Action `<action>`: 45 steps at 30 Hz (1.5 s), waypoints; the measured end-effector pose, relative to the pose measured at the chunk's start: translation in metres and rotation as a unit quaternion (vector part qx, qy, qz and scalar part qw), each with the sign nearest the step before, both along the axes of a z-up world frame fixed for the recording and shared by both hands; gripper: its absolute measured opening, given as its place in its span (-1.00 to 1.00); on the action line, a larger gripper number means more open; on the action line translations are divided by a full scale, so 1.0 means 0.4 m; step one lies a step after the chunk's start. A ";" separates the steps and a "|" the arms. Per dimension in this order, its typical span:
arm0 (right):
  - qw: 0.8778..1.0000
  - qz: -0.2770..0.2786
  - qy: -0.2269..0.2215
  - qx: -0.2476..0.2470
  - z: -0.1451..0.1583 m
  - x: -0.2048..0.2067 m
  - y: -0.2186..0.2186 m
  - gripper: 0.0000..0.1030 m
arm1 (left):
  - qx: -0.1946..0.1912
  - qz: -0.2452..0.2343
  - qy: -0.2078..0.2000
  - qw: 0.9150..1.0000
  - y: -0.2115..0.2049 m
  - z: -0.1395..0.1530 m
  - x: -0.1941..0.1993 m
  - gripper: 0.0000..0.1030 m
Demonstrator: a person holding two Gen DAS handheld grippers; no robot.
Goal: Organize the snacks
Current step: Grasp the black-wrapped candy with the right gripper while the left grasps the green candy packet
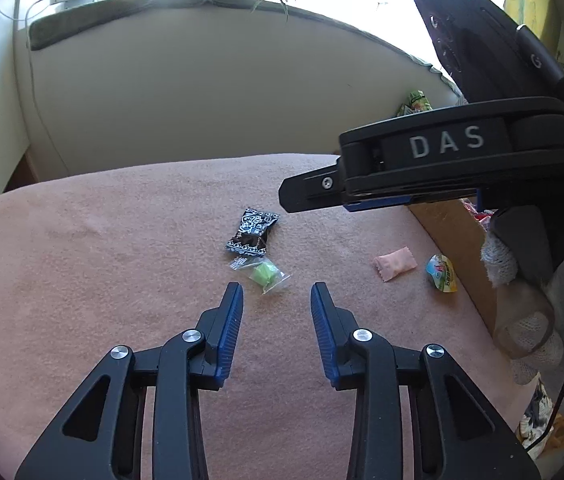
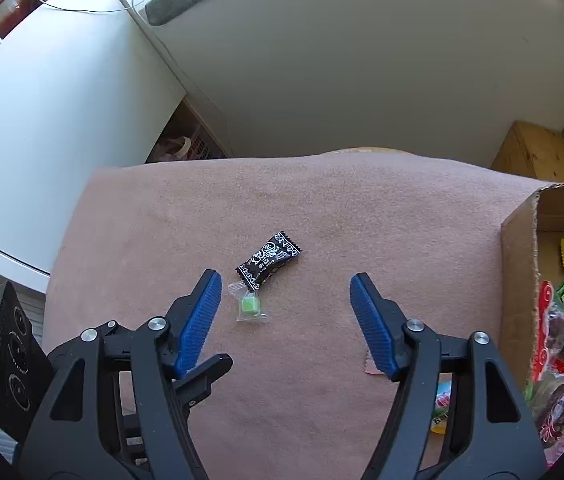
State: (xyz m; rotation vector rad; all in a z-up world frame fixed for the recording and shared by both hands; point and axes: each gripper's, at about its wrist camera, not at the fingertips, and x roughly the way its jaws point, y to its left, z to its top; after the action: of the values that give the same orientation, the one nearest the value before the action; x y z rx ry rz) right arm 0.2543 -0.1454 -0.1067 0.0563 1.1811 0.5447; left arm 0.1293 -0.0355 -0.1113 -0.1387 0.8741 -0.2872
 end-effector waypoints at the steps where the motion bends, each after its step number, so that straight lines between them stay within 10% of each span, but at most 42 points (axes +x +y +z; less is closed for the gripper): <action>1: 1.000 -0.003 0.011 -0.001 -0.018 0.012 0.010 0.23 | -0.001 0.000 0.002 1.000 0.002 -0.003 0.005 -0.40; 4: 0.999 -0.007 0.046 0.011 -0.064 0.041 0.032 -0.14 | -0.003 0.001 0.007 1.000 0.006 -0.013 0.018 -0.40; 45: 0.995 0.043 -0.005 -0.088 -0.121 0.063 0.121 -0.65 | 0.008 -0.011 0.019 1.000 0.013 -0.075 0.083 -0.84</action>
State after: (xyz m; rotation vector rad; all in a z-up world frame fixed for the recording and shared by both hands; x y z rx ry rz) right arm 0.2795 -0.0971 -0.1553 -0.1493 1.2219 0.5134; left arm 0.1626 -0.0304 -0.1415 -0.1197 0.9162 -0.2977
